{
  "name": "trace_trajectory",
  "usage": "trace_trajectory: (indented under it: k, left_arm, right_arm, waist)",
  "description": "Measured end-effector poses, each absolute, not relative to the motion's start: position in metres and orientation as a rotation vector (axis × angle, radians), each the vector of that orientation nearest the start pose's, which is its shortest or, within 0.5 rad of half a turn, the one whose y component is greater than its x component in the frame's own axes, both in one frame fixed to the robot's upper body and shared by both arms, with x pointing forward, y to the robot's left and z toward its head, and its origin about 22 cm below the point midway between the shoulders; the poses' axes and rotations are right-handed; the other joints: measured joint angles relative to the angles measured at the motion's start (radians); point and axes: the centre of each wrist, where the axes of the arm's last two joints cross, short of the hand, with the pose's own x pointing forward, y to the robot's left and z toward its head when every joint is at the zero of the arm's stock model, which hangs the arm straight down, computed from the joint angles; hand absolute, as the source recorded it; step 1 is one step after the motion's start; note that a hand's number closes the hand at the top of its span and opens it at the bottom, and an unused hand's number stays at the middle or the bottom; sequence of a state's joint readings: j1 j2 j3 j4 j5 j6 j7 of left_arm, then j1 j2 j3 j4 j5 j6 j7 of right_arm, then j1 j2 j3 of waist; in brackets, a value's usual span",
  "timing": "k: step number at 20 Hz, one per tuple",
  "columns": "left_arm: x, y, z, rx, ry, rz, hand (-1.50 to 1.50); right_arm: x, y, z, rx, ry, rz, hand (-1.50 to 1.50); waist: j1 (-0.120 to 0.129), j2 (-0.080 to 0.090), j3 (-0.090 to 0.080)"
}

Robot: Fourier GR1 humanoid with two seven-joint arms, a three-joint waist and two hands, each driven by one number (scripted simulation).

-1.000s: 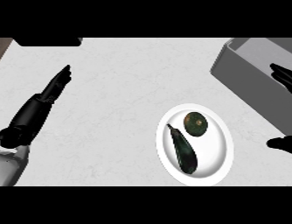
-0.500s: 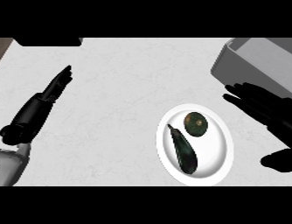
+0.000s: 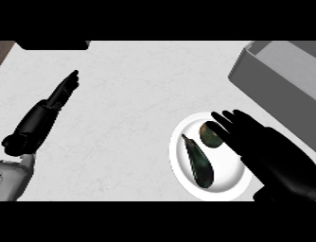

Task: Pick the squash from the plate and place it in the cardboard box

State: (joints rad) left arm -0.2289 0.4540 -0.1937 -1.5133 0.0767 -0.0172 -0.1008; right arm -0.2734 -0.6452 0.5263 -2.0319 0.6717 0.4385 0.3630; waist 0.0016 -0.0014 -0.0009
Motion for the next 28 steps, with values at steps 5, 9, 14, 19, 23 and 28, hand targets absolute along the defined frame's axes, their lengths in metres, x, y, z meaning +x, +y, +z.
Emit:
trace_trajectory:
  k: [5, 9, 14, 19, 23, 28]
  left_arm:
    - [0.289, 0.274, 0.062, 0.101, -1.746, -0.535, 0.0]
    - [0.289, 0.276, 0.062, 0.104, -1.751, -0.533, 0.0]
    - [0.283, 0.264, 0.067, 0.102, -1.75, -0.535, 0.0]
    - [0.286, 0.269, 0.061, 0.099, -1.745, -0.529, 0.0]
    - [0.284, 0.268, 0.067, 0.098, -1.744, -0.53, 0.0]
    - [0.289, 0.263, 0.067, 0.092, -1.742, -0.532, 0.0]
  right_arm:
    - [0.224, -0.175, 0.13, -0.702, -1.332, 1.657, -1.5]
    - [0.226, -0.164, 0.121, -0.762, -1.304, 1.658, -1.5]
    - [0.236, -0.162, 0.109, -0.8, -1.299, 1.64, -1.5]
    - [0.242, -0.159, 0.095, -0.832, -1.282, 1.651, -1.5]
    - [0.256, -0.156, 0.08, -0.864, -1.248, 1.658, -1.5]
    - [0.272, -0.161, 0.067, -0.866, -1.238, 1.658, -1.5]
  waist:
    - [0.001, 0.001, 0.0]
    - [0.0, 0.001, 0.001]
    - [0.001, 0.001, 0.001]
    - [0.0, 0.001, 0.001]
    - [0.002, 0.001, 0.001]
    - [0.001, 0.002, 0.001]
